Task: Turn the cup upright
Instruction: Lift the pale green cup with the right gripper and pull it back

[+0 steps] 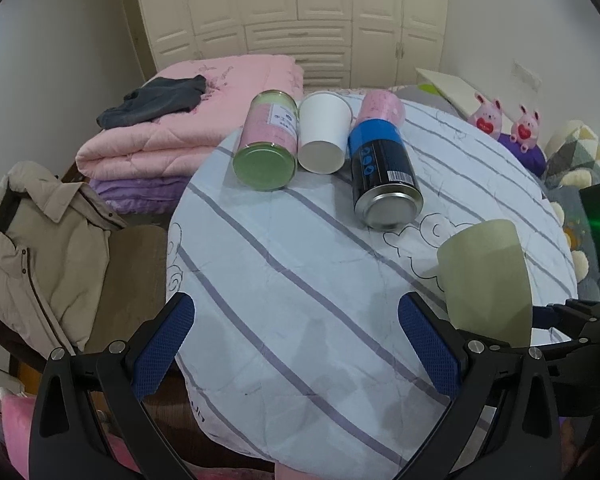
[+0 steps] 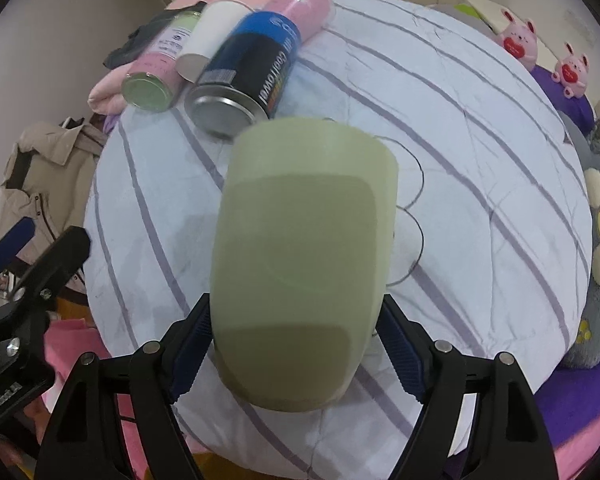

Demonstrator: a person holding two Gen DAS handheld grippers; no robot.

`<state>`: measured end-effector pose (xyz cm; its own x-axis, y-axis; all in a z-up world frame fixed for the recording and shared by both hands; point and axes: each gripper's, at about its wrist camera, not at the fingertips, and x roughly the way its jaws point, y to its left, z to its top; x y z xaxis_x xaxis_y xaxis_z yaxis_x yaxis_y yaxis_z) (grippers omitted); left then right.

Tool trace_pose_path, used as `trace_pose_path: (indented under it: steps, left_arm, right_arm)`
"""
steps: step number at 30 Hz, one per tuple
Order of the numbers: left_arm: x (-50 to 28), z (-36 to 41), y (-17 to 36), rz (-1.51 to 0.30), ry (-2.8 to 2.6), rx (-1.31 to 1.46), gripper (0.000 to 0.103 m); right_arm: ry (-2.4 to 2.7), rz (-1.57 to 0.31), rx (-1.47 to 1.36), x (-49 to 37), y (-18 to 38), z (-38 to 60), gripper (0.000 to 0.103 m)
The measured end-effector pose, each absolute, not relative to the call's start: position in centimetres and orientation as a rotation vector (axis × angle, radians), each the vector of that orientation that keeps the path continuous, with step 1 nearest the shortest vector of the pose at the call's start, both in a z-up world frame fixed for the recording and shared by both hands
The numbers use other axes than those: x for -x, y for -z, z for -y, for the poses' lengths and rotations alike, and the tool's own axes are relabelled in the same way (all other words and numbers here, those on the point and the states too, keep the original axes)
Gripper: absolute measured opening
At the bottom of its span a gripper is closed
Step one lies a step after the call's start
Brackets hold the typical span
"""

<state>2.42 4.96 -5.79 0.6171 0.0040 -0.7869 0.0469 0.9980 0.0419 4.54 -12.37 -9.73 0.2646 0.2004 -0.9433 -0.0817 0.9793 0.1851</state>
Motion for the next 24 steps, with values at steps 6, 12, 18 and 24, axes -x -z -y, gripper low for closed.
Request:
trace_pose_path:
  steps: [6, 12, 18, 24]
  left_arm:
    - [-2.3, -5.0, 5.1, -0.889, 0.023, -0.053, 0.103]
    - [-1.9, -4.7, 4.7, -0.89, 0.01, -0.059, 0.103]
    - [-1.4, -4.1, 3.4, -0.882, 0.03, -0.024, 0.103]
    - [-1.1, -2.0, 2.2, -0.872, 0.062, -0.011, 0.103]
  right_arm:
    - [-0.198, -1.293, -0.123, -4.9, 9.5, 12.1, 0.081]
    - [-0.214, -1.276, -0.16, -4.0, 9.0, 12.5, 0.081]
    - [-0.244, -1.239, -0.182, -3.4, 7.7, 13.2, 0.081]
    - [-0.247, -1.194, -0.212, -2.9, 6.1, 15.8, 0.081]
